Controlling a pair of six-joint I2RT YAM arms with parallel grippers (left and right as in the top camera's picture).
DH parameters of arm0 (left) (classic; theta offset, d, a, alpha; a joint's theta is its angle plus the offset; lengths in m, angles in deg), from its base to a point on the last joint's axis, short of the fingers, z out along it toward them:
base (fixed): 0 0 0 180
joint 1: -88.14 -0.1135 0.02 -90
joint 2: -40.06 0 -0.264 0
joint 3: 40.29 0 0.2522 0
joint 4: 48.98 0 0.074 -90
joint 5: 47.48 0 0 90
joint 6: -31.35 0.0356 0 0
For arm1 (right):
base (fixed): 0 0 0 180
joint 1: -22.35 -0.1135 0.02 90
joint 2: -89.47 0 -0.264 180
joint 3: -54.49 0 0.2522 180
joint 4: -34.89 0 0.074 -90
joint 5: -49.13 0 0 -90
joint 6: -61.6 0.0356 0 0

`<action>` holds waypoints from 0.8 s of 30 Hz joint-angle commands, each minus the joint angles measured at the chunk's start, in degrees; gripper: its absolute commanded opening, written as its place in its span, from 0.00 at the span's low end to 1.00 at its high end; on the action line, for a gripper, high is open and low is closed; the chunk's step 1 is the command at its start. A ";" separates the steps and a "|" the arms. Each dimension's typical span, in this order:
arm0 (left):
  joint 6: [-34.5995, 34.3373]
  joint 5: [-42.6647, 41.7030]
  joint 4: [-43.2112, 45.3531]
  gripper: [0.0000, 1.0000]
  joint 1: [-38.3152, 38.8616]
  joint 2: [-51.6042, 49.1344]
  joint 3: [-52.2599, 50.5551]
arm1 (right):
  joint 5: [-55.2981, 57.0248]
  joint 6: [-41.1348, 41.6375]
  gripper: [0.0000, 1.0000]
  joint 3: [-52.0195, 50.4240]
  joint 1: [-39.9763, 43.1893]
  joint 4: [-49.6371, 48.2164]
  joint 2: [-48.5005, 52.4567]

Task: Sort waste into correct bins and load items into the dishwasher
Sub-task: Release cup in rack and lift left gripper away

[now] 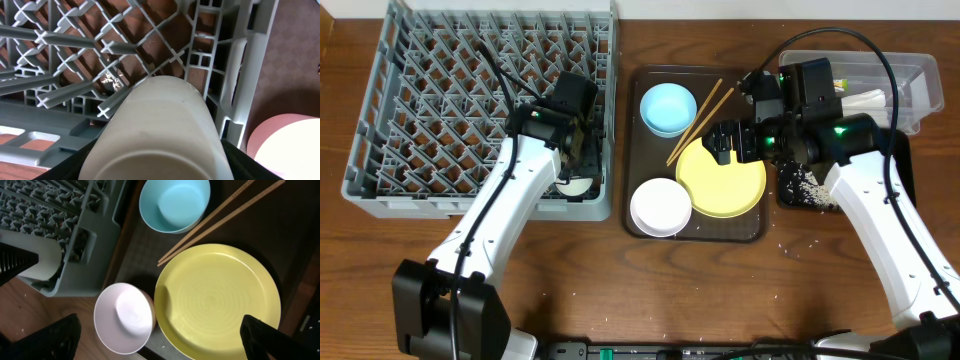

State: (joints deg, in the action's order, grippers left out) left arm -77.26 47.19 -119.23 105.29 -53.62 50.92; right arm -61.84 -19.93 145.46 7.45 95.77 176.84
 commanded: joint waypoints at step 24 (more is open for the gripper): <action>-0.72 -2.21 4.98 0.79 -0.02 -0.70 -6.93 | 0.20 -0.87 0.99 0.39 -0.52 0.07 -0.37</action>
State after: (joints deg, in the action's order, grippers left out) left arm -77.66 45.40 -114.61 105.29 -53.80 44.12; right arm -61.82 -19.95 145.46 7.45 95.79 176.84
